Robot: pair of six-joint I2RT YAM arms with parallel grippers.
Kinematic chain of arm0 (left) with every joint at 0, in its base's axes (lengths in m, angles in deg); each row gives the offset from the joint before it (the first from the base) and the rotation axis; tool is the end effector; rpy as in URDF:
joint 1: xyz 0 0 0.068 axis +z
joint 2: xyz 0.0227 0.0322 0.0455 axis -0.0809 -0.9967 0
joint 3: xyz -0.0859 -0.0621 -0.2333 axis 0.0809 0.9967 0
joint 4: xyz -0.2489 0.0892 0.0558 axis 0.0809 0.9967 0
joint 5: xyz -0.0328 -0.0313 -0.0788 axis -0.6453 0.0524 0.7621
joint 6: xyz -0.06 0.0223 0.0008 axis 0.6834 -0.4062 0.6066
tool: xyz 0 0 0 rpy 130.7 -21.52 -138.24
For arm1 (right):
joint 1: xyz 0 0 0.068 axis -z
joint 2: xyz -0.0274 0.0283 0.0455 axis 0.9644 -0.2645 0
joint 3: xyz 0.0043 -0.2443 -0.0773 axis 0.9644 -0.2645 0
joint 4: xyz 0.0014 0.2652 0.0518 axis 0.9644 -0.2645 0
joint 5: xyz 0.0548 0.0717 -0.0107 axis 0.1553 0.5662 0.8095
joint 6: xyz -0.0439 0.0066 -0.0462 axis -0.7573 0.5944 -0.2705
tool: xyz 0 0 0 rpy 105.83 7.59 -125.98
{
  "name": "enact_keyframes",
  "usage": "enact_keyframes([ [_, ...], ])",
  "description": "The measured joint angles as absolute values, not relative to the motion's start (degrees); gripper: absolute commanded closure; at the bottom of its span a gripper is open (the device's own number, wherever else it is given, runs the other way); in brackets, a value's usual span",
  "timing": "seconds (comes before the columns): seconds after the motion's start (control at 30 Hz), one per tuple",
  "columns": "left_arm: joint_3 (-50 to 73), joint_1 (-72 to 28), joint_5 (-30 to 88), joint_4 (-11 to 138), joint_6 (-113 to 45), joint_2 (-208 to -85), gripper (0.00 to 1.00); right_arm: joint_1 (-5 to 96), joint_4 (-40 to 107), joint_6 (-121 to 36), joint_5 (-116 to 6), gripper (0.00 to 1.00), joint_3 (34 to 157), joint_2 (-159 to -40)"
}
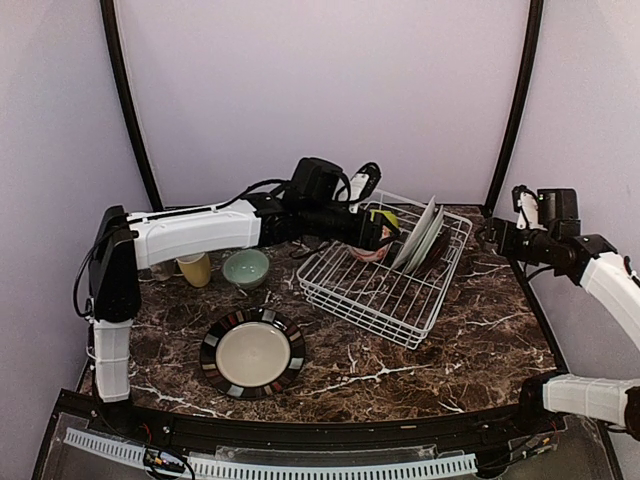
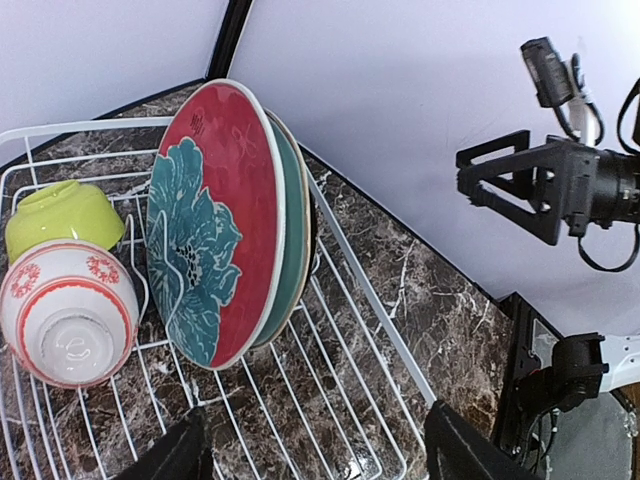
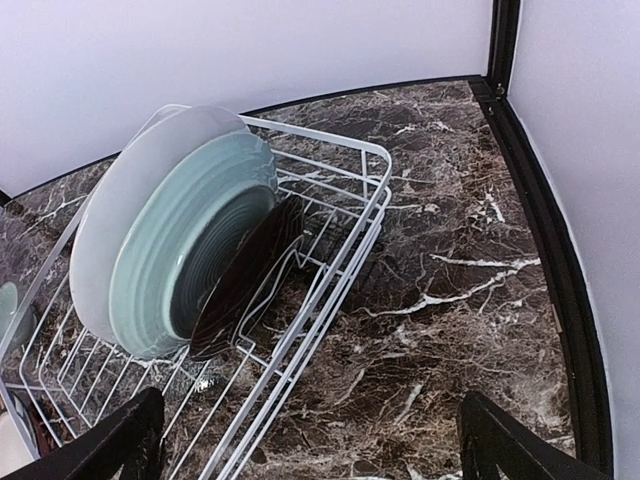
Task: Unload the mixed dishes from the dish rack
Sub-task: Grab the plate from the dish rack.
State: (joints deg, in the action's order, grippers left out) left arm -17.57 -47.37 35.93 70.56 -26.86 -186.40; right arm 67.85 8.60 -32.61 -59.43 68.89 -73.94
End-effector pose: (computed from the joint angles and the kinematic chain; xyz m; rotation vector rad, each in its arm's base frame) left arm 0.2989 -0.4042 0.2914 0.7659 1.8982 -1.0697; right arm 0.2429 0.0318 0.2802 0.1536 2.1448 0.2989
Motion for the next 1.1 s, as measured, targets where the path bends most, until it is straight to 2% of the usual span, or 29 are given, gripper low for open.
enact_keyframes([
  [0.17, -27.9, -47.4, 35.8, 72.0, -28.4, -195.3, 0.37, 68.4, 7.7, -33.9, -58.5, 0.01, 68.9, -71.2],
  [0.33, -32.8, -47.4, 35.0, 71.8, -29.2, -199.8, 0.41, 68.5, 7.3, -34.1, -56.6, 0.01, 68.7, -69.7],
  [0.73, -41.1, -48.7, 30.8, 68.8, -32.1, -208.8, 0.61, 68.5, 7.0, -34.3, -55.2, 0.01, 68.4, -69.5],
  [1.1, -45.4, -51.0, 24.1, 68.4, -36.5, -213.6, 0.72, 68.5, 7.0, -34.5, -55.3, 0.01, 67.9, -68.8],
])
